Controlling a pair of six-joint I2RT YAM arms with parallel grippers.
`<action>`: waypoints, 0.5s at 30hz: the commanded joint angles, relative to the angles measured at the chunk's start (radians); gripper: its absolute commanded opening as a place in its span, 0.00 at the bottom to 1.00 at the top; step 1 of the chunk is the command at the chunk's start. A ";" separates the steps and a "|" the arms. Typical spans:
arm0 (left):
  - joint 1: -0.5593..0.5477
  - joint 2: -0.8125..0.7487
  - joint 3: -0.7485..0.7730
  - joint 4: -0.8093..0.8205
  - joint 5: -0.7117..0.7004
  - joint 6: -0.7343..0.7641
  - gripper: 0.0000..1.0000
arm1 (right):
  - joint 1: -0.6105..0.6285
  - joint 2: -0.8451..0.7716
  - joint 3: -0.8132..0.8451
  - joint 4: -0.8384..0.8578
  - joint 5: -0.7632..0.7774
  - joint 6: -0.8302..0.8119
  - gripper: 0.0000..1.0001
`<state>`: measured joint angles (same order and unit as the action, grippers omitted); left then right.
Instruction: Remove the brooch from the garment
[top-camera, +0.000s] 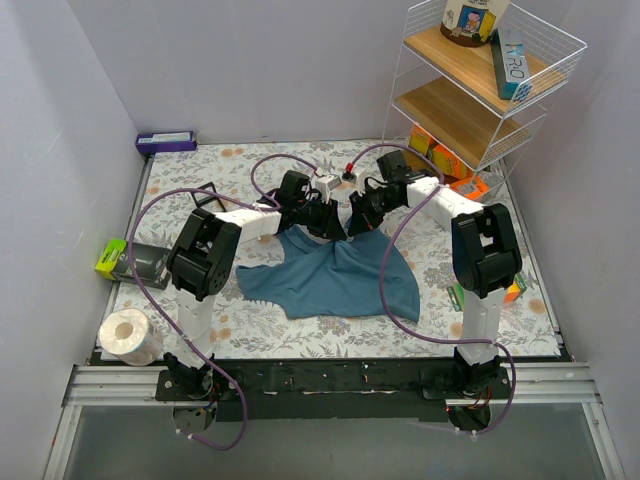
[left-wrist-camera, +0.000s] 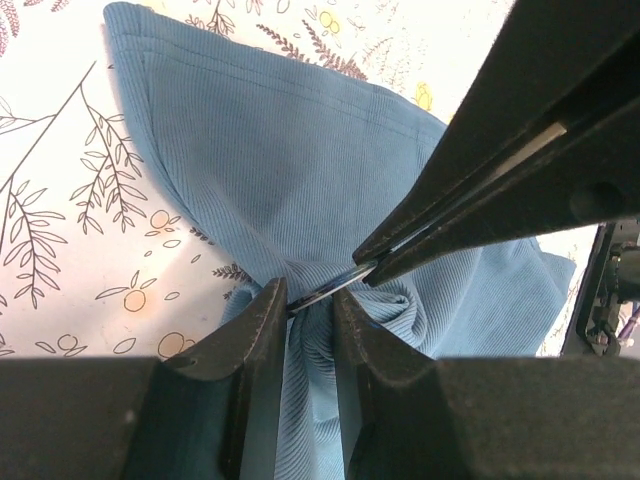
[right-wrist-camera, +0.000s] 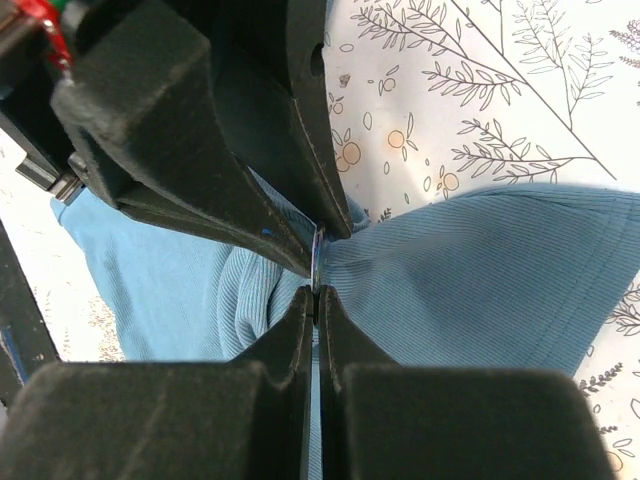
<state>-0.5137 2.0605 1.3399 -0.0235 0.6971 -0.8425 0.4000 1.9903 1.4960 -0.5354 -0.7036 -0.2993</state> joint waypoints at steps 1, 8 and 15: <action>-0.009 0.019 0.068 0.115 -0.171 -0.047 0.01 | 0.092 -0.061 0.033 -0.086 -0.175 0.016 0.01; 0.013 0.003 0.078 0.181 -0.038 -0.131 0.06 | 0.097 -0.056 0.038 -0.087 -0.163 0.015 0.01; 0.069 -0.031 0.038 0.272 0.143 -0.170 0.10 | 0.097 -0.050 0.043 -0.090 -0.163 0.014 0.01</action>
<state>-0.4744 2.0865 1.3560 0.0143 0.7746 -0.9665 0.4168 1.9850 1.5154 -0.5411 -0.6682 -0.3351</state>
